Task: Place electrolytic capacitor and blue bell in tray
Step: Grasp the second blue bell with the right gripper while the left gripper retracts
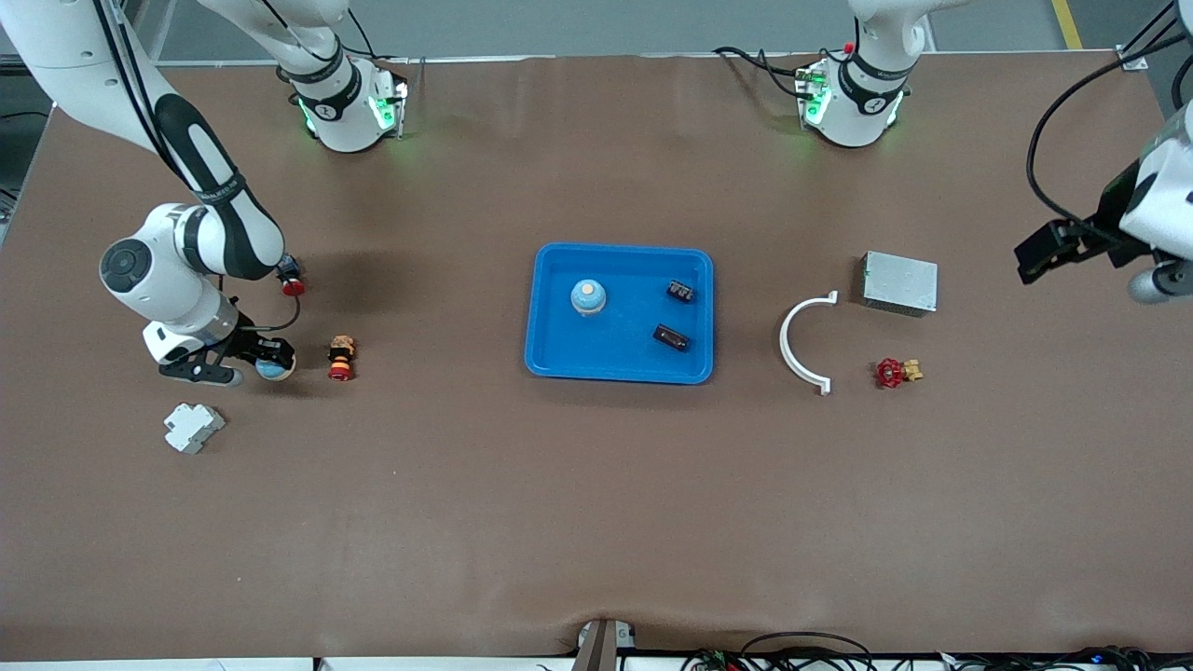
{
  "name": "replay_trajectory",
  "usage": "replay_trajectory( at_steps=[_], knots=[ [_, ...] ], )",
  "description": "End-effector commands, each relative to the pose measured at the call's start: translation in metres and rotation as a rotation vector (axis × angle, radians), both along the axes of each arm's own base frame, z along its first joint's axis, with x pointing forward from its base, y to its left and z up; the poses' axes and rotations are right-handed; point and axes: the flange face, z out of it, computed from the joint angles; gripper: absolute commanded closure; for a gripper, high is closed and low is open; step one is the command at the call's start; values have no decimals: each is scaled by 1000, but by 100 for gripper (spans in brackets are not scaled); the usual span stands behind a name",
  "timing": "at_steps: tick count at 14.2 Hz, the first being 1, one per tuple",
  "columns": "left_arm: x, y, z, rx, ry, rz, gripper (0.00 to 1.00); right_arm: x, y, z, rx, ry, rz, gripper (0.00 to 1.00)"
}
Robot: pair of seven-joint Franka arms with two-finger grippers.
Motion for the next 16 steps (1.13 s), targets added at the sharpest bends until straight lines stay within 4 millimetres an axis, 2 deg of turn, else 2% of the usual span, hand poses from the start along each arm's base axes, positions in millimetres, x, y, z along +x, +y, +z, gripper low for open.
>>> replay_trajectory(
  at_steps=[1, 3, 4, 5, 7, 9, 12, 13, 16],
  knots=[
    [-29, 14, 9, -19, 4, -39, 0, -1, 8, -3, 8, 4, -8, 100],
    [-32, 23, 14, -54, 2, -69, 0, 1, 11, 3, 8, -1, -22, 100],
    [-33, 22, 16, -62, 0, -66, 0, 3, 19, 10, 10, 1, -25, 100],
    [-34, 20, 16, -62, 2, -57, 0, 5, 35, 19, 14, 26, -37, 100],
    [-34, 15, 18, -62, -2, -66, 0, 12, 64, 51, 16, 83, -79, 100],
    [-31, 14, 17, -67, -3, -70, 0, 18, 111, 87, 9, 139, -145, 100],
    [-31, 15, 16, -65, -2, -68, 0, 26, 205, 137, -13, 166, -270, 100],
    [-29, 15, 16, -66, -5, -67, 0, 27, 241, 150, -14, 153, -313, 100],
    [-25, 15, 15, -66, -23, -67, 0, 22, 320, 181, 19, 91, -414, 100]
  ],
)
